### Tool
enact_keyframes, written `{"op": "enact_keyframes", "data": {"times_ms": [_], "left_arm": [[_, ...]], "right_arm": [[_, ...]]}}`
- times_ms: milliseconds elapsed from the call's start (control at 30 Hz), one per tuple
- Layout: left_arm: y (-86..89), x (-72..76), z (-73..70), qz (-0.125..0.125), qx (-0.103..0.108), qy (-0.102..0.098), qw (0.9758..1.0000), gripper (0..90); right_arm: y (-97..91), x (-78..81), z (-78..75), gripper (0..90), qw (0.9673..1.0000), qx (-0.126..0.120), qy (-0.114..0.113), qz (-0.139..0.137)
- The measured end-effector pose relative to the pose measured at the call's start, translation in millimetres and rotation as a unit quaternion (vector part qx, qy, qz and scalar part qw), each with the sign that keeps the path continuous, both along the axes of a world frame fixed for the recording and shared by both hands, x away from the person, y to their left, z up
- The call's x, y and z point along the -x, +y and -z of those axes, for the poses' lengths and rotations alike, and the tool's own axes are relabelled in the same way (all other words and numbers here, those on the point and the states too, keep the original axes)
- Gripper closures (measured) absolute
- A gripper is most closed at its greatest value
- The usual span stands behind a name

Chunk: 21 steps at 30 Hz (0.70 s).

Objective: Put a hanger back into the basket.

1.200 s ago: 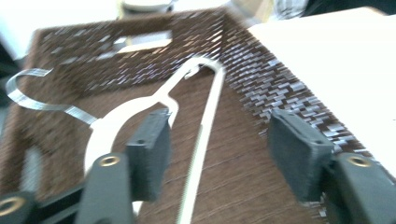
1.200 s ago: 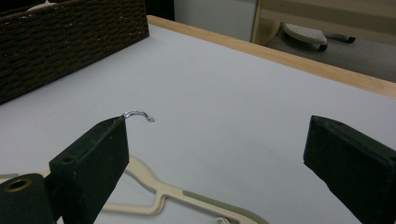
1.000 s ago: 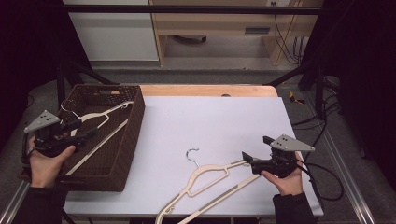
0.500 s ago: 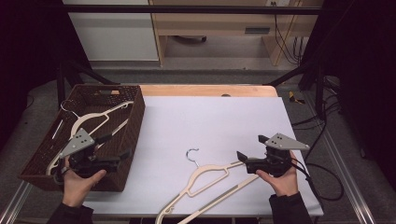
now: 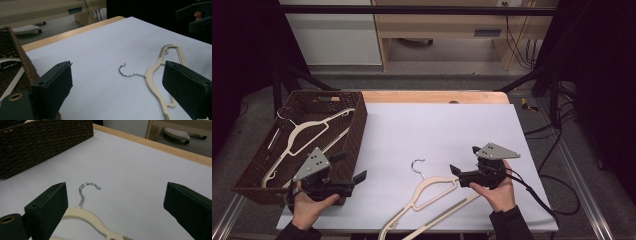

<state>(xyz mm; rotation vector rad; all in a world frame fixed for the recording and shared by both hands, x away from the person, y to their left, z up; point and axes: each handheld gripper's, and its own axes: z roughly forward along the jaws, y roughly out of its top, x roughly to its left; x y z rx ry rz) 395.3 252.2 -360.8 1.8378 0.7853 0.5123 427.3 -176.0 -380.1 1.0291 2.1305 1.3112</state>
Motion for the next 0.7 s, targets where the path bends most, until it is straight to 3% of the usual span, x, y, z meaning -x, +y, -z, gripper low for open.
{"op": "enact_keyframes", "data": {"times_ms": [133, 300, 600, 700], "left_arm": [[-8.3, 1.7, 5.1, 0.008, -0.003, 0.006, 0.9999, 9.4], [-19.0, 2.5, 13.4, 0.018, -0.023, 0.013, 0.9995, 9.4], [-23.6, 2.5, 20.8, 0.020, -0.024, 0.022, 0.9993, 9.7], [-24.2, 1.6, 23.2, 0.023, -0.019, 0.023, 0.9993, 9.7]], "right_arm": [[13.6, 0.4, 3.2, 7.8, 0.9999, 0.009, 0.011, -0.003], [27.8, -1.8, 9.2, 10.4, 0.9995, 0.018, 0.022, -0.013], [60.7, -15.0, 22.2, 18.7, 0.9979, 0.044, 0.046, -0.012], [69.6, -20.8, 27.8, 22.7, 0.9973, 0.041, 0.060, -0.013]]}}
